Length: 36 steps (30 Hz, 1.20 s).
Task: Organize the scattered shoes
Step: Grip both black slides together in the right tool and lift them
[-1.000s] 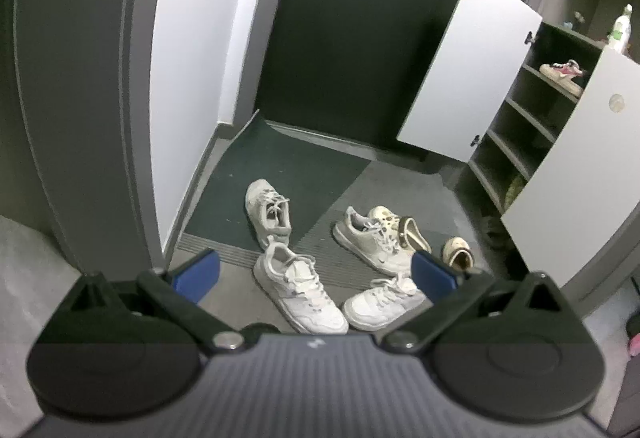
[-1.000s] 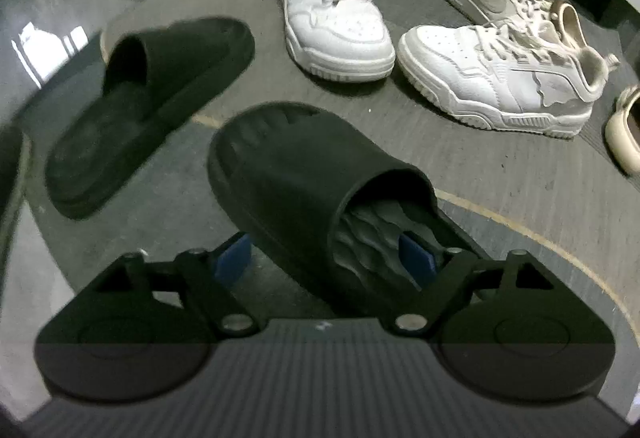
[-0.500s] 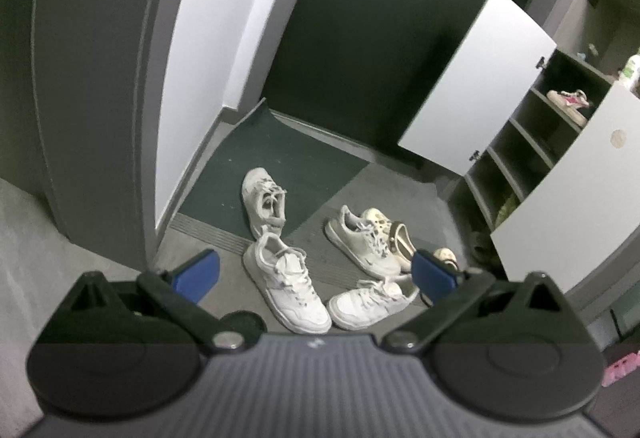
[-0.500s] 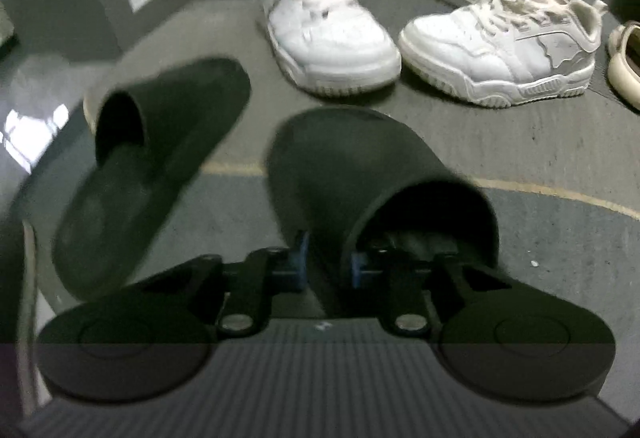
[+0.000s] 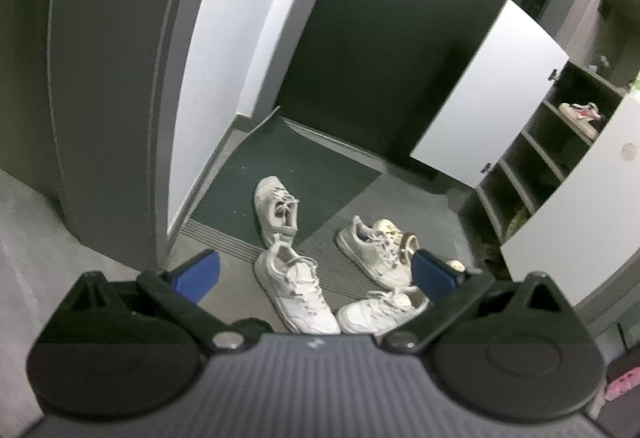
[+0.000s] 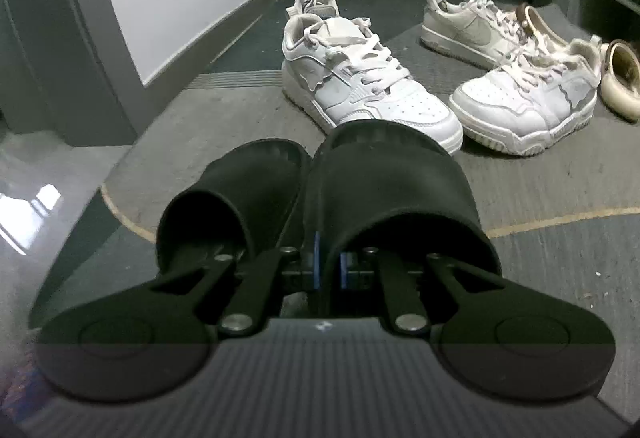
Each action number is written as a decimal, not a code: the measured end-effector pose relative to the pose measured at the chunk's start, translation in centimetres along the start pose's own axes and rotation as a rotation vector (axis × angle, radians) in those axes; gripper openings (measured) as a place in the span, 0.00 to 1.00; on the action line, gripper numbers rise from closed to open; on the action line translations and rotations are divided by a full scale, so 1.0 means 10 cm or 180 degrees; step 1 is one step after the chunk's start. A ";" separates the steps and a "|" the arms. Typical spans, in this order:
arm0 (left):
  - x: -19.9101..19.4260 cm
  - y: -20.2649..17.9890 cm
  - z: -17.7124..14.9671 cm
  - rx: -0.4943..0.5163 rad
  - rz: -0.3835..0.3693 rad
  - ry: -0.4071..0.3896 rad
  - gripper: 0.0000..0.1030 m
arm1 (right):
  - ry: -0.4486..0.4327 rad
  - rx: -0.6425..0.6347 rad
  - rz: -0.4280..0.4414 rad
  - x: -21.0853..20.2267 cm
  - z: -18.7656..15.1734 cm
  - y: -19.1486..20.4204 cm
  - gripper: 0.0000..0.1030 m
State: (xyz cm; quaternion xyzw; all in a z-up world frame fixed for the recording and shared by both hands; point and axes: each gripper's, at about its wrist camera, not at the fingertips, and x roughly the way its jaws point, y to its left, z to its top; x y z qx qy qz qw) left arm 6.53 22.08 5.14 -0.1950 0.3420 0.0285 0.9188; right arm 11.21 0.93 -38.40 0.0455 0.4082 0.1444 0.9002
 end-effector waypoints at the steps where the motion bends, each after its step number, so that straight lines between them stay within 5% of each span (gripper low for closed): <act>1: 0.01 -0.01 0.01 0.0003 0.0016 0.0002 1.00 | 0.0000 -0.0004 -0.0018 0.03 -0.01 0.02 0.13; 14: 0.18 -0.29 -0.03 0.0112 -0.0053 0.0141 1.00 | -0.0007 0.0004 -0.0290 0.23 -0.11 0.28 0.21; 16: 0.19 -0.31 -0.05 0.0089 -0.0059 0.0180 1.00 | -0.0072 0.0131 -0.0349 0.11 -0.17 0.30 0.42; 18: 0.19 -0.32 -0.06 0.0039 -0.0039 0.0182 1.00 | -0.0230 0.0165 -0.0448 0.00 -0.24 0.35 0.79; 19: 0.18 -0.32 -0.07 0.0015 -0.0045 0.0183 1.00 | -0.0291 0.0166 -0.0485 -0.04 -0.27 0.38 0.84; 25: 0.22 -0.34 -0.06 -0.0057 -0.0009 0.0171 1.00 | -0.0227 -0.0047 -0.0432 0.18 -0.25 0.43 0.84; 32: 0.45 -0.50 -0.08 0.0069 0.0098 0.0263 1.00 | -0.0212 0.0264 -0.0491 0.47 -0.20 0.40 0.81; 35: 0.63 -0.54 -0.11 0.0076 0.0174 0.0416 1.00 | -0.0329 0.0307 -0.0568 0.49 -0.17 0.49 0.37; 36: 0.69 -0.54 -0.12 0.0066 0.0190 0.0467 1.00 | -0.0344 0.0367 -0.0563 0.48 -0.15 0.50 0.30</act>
